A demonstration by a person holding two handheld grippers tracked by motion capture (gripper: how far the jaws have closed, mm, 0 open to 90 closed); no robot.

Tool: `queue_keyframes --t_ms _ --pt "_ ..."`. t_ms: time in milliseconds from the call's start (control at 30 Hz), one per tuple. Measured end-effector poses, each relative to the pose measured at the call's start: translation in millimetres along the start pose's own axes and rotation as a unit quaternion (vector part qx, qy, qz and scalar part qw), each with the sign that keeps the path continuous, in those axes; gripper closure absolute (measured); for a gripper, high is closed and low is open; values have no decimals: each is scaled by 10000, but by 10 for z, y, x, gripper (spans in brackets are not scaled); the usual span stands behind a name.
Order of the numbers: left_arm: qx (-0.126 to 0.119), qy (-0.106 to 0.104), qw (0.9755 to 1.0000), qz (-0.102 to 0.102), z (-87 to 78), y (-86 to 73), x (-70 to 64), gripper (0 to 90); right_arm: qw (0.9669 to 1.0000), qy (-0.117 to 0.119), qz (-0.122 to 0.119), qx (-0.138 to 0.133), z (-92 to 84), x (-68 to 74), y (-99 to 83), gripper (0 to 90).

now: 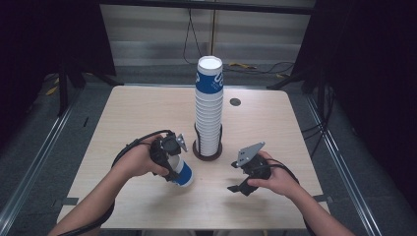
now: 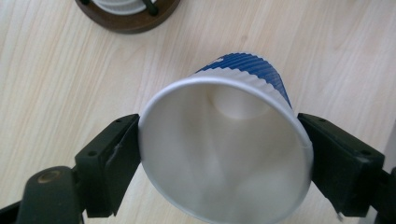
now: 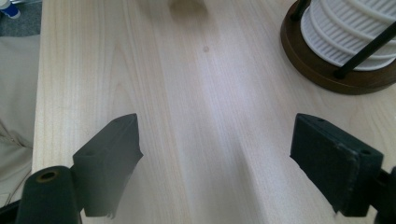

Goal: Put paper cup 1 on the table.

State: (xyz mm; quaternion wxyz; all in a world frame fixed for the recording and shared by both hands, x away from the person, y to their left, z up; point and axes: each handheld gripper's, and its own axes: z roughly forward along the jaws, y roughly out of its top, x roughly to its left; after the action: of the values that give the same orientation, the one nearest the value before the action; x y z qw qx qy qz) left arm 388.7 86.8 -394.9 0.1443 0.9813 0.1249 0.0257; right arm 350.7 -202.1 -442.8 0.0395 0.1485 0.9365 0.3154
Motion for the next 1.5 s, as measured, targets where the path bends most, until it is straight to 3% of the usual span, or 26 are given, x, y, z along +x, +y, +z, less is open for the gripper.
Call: queue_keyframes --t_ms 67,133,233,333,367,533,633,733,867,1000,1067,1167,1500 --pt "207 144 9995 204 24 17 -24 163 10000 -9 -23 12 4 -2 -5 153" --pt "323 112 9989 318 46 42 -57 160 10000 2 -30 -8 7 -1 -7 153" --pt "267 117 9989 379 58 74 -80 152 10000 34 -37 24 14 10 -4 153" --pt "185 197 9980 567 65 98 -82 147 10000 17 -50 49 15 15 -2 153" --pt "30 153 9983 561 80 100 -87 144 10000 22 -52 49 16 17 -2 153" --pt "-279 5 9982 535 107 124 -103 136 10000 37 -83 11 22 14 -11 153" --pt "-466 -74 9968 647 129 145 -117 135 10000 40 -71 -3 21 14 -13 152" --pt "-668 -211 9957 602 150 154 -136 145 10000 49 -62 13 22 22 -16 153" --pt "-780 -210 9952 558 163 142 -136 146 10000 62 -50 -12 24 24 -22 153" --pt "-928 -338 9941 443 202 105 -138 142 10000 69 -54 -13 27 28 -23 153" --pt "-1026 -303 9928 538 208 96 -141 143 10000 67 -68 -15 33 27 -23 152" --pt "-1096 -353 9921 496 220 84 -150 141 9999 81 -65 -5 38 31 -21 153" --pt "-1109 -332 9920 502 233 113 -195 140 9999 84 -73 -11 50 38 -5 153"
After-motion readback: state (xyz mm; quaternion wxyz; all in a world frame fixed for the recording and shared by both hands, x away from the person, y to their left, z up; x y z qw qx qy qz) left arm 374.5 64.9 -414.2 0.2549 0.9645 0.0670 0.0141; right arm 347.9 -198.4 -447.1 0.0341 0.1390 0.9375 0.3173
